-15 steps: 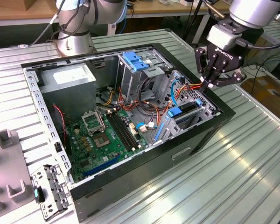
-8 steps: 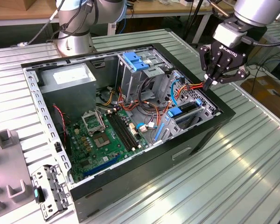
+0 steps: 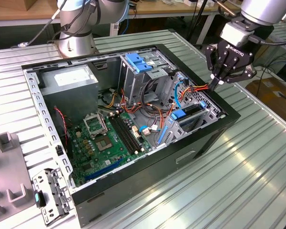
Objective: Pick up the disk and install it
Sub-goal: 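Insert the first disk wire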
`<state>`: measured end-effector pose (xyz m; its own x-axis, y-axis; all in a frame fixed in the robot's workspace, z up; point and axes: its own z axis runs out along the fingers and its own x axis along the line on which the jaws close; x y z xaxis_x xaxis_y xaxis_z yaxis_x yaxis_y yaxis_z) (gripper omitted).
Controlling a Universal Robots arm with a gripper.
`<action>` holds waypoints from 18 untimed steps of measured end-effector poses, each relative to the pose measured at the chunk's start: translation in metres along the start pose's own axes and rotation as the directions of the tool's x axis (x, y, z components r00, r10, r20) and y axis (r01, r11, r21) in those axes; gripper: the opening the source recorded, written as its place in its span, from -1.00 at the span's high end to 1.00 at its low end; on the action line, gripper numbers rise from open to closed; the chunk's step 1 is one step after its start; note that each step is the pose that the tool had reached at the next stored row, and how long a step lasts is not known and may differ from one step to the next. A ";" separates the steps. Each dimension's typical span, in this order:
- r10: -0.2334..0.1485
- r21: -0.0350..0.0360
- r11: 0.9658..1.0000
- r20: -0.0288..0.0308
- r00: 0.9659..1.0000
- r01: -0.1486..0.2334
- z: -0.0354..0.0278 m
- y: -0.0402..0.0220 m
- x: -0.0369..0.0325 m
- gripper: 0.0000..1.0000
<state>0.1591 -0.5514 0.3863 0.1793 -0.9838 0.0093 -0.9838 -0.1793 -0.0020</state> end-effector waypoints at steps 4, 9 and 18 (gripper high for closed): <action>-0.011 0.000 1.000 -0.001 1.000 0.011 -0.0001 -0.0088 -0.0041 0.79; -0.020 0.000 1.000 -0.002 1.000 0.020 -0.0001 -0.0149 -0.0063 0.79; -0.148 0.001 0.989 -0.002 0.989 0.148 0.0012 -0.0153 -0.0065 0.79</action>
<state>0.1730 -0.5423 0.3850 0.3229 -0.9464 0.0120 -0.9464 -0.3229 -0.0015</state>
